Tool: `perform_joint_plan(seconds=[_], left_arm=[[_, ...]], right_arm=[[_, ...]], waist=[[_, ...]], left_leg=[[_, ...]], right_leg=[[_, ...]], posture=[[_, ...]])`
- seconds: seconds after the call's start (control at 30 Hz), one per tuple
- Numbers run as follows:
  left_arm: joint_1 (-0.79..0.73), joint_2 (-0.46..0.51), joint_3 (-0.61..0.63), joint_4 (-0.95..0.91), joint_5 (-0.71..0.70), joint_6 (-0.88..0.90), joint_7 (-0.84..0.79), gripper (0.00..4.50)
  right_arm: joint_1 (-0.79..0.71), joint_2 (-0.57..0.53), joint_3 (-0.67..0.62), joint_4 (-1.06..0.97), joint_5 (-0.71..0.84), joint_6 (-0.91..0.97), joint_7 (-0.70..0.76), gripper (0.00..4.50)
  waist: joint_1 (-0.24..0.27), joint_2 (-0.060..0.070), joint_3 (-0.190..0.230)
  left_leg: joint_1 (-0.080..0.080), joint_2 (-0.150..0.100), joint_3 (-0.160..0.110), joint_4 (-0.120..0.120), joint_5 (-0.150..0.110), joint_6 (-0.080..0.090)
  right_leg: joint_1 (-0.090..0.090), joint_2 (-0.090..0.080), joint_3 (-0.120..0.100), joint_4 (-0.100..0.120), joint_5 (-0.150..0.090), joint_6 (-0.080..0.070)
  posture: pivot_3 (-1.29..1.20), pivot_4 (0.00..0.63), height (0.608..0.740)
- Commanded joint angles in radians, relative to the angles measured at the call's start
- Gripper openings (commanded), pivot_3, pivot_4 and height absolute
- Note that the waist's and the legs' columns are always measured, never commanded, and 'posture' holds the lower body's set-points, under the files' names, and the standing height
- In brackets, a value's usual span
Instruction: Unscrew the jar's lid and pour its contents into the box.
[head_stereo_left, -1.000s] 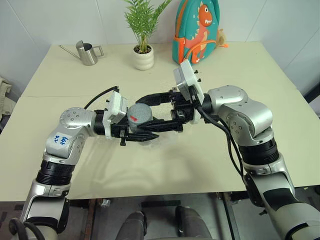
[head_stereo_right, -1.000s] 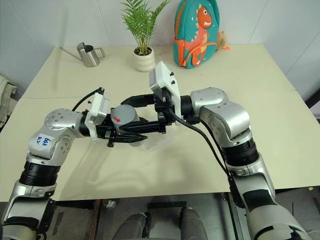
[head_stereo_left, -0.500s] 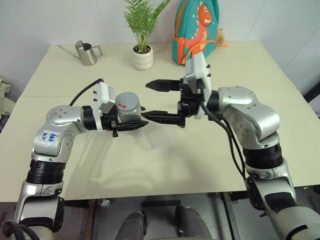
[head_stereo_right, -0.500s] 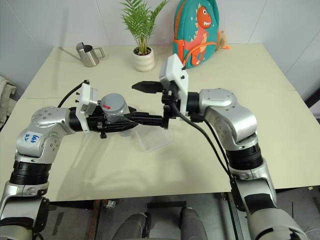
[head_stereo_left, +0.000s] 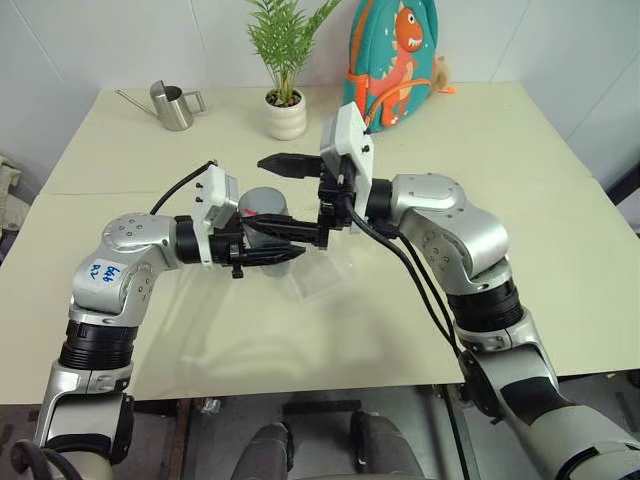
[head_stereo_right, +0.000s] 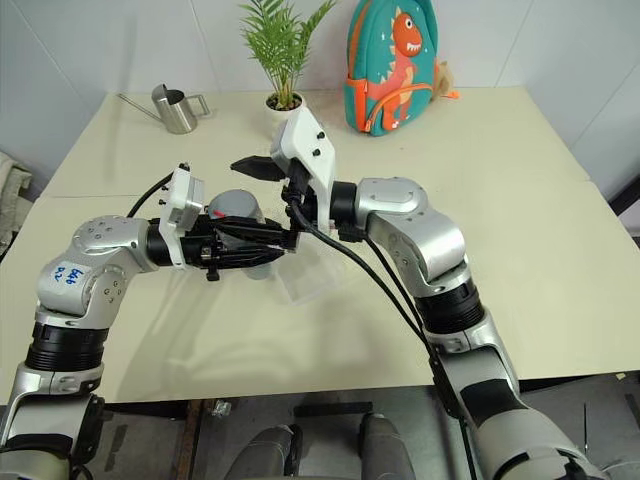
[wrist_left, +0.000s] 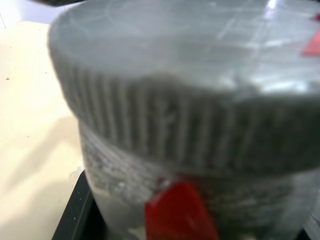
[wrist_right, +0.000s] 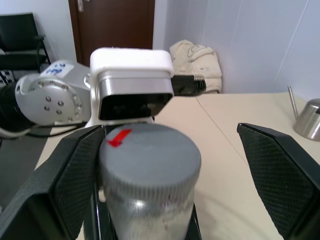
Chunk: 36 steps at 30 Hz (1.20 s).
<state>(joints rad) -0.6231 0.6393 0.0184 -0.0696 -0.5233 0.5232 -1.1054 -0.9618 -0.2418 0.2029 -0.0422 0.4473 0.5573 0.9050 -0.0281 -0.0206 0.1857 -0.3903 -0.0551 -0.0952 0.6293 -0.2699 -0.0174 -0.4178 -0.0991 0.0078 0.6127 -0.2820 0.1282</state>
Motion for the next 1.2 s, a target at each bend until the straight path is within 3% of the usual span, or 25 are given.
perform_joint_plan(seconds=[0.03, 0.4, 0.87, 1.07, 1.2], left_arm=[[-0.026, -0.005, -0.004, -0.042, -0.019, -0.008, -0.014, 2.04], [-0.013, -0.01, -0.013, -0.08, -0.029, -0.008, -0.022, 2.04], [-0.024, 0.021, 0.009, -0.014, -0.004, -0.052, -0.053, 2.04], [-0.044, 0.018, -0.001, 0.012, 0.011, -0.066, -0.053, 2.04], [-0.051, 0.012, -0.01, 0.02, 0.021, -0.07, -0.052, 2.04]], right_arm=[[-0.034, -0.001, -0.015, 0.034, -0.019, -0.049, 0.013, 4.47], [-0.067, -0.049, -0.048, 0.182, -0.029, -0.148, 0.126, 4.47], [-0.001, -0.269, -0.169, 0.153, 0.068, -0.109, 0.282, 4.47], [-0.031, -0.207, -0.161, 0.034, 0.142, -0.025, 0.235, 4.47], [-0.044, -0.141, -0.089, -0.019, 0.095, -0.005, 0.165, 4.47]], waist=[[0.001, 0.0, 0.0], [0.0, 0.0, 0.0], [-0.002, 0.001, 0.0], [0.0, 0.001, 0.001], [0.001, 0.001, 0.001]], left_leg=[[0.0, 0.0, 0.0, 0.0, 0.0, 0.0], [0.0, 0.0, 0.0, 0.0, 0.0, 0.0], [0.0, 0.001, 0.002, 0.0, 0.0, 0.0], [0.0, 0.002, 0.003, 0.0, 0.0, 0.0], [0.0, 0.002, 0.003, 0.001, 0.0, 0.0]], right_leg=[[0.0, 0.0, 0.0, 0.0, 0.0, 0.0], [0.0, 0.0, 0.0, 0.0, 0.0, 0.0], [0.0, 0.001, 0.0, -0.002, 0.0, 0.0], [-0.001, 0.001, 0.001, 0.0, 0.0, 0.0], [-0.001, 0.001, 0.001, 0.0, 0.0, 0.0]], posture=[[0.0, 0.15, 0.74], [0.0, 0.15, 0.74], [0.0, 0.15, 0.74], [0.0, 0.15, 0.74], [0.0, 0.15, 0.74]])
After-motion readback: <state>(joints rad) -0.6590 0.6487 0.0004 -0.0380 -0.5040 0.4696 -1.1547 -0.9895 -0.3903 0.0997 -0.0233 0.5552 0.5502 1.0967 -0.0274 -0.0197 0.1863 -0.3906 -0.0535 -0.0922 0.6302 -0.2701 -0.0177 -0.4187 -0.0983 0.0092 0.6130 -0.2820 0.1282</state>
